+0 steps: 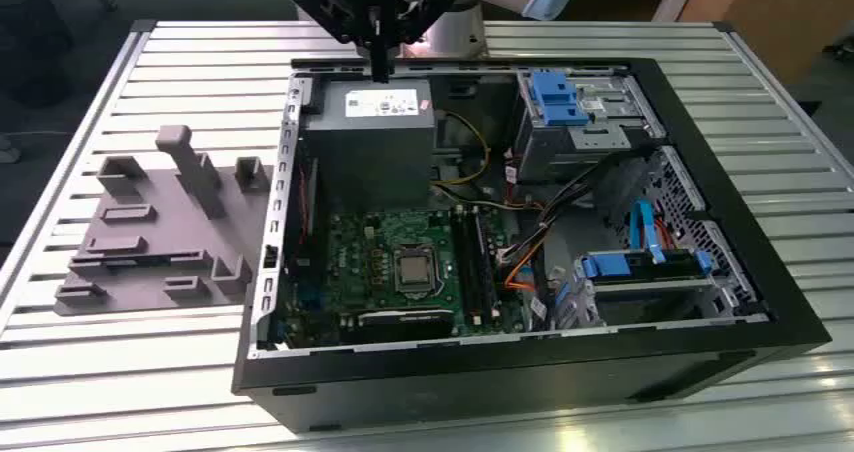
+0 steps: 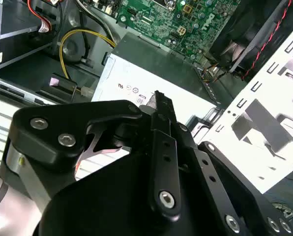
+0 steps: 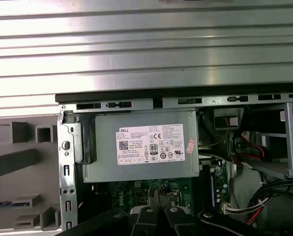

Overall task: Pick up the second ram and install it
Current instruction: 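Reach for the second ram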

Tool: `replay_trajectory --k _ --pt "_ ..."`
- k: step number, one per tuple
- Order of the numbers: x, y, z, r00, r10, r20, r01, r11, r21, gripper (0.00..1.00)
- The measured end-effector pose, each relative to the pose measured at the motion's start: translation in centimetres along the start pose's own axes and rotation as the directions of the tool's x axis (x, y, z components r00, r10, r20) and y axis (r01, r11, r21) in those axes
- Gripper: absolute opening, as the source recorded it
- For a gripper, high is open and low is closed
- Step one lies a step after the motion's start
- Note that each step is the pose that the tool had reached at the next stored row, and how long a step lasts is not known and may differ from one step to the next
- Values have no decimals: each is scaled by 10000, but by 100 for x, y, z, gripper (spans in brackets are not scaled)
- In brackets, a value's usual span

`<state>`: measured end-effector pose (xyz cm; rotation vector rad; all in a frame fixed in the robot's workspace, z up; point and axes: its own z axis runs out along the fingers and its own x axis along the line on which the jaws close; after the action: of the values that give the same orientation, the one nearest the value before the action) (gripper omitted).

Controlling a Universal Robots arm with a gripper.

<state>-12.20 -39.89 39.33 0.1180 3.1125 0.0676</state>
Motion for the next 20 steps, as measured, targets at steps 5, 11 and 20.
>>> replay_trajectory --k 5,11,20 --pt "0 0 0 10000 0 0 0 10000 0 11" --pt "0 0 0 10000 0 0 0 10000 0 11" --pt "102 -8 1 10000 0 1 0 10000 0 11"
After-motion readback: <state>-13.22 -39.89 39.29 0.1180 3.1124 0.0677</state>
